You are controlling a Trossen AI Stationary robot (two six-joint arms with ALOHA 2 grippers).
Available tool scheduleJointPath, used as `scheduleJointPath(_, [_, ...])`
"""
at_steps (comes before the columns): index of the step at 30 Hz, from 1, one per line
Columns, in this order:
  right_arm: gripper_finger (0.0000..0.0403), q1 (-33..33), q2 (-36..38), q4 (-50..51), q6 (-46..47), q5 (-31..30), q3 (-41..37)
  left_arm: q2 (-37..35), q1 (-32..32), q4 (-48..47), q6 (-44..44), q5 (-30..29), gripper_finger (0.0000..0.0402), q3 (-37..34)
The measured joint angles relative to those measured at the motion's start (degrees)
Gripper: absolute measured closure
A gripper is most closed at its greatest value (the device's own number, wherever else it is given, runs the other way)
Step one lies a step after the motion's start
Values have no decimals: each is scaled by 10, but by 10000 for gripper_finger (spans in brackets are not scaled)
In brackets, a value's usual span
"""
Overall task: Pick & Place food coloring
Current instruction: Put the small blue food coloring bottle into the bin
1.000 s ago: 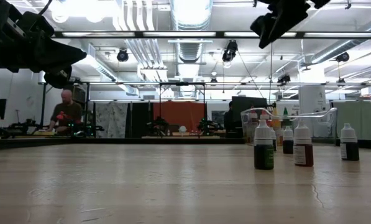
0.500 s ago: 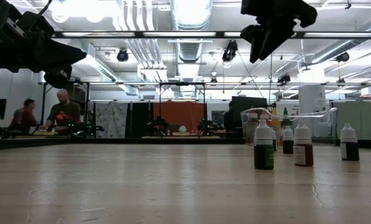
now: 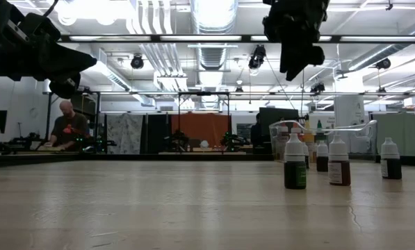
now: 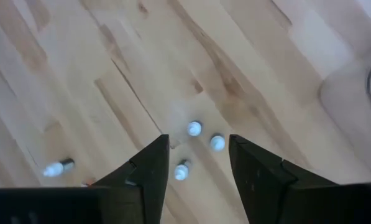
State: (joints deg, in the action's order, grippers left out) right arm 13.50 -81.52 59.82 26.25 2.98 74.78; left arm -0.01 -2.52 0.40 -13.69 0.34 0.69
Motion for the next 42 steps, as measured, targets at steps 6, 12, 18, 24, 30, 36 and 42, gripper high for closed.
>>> scheduleJointPath(6, [241,0,-1,0,12,0,0,0,0,0,0,0,402,0])
scheduleJointPath(12, [237,0,-1,25,-6,0,-3,0,0,0,0,0,402,0])
scheduleJointPath(18, [231,0,-1,31,-44,0,-20,0,0,0,0,0,402,0])
scheduleJointPath(24, [230,-2,-1,29,-167,0,-55,0,0,0,0,0,402,0])
scheduleJointPath(30, [230,-10,-1,9,-295,1,-84,0,0,0,0,0,402,0])
scheduleJointPath(36, [227,-22,-1,-19,-458,1,-101,0,0,0,0,0,402,0])
scheduleJointPath(42, [227,-23,-1,-53,-543,1,-121,0,0,0,0,0,402,0])
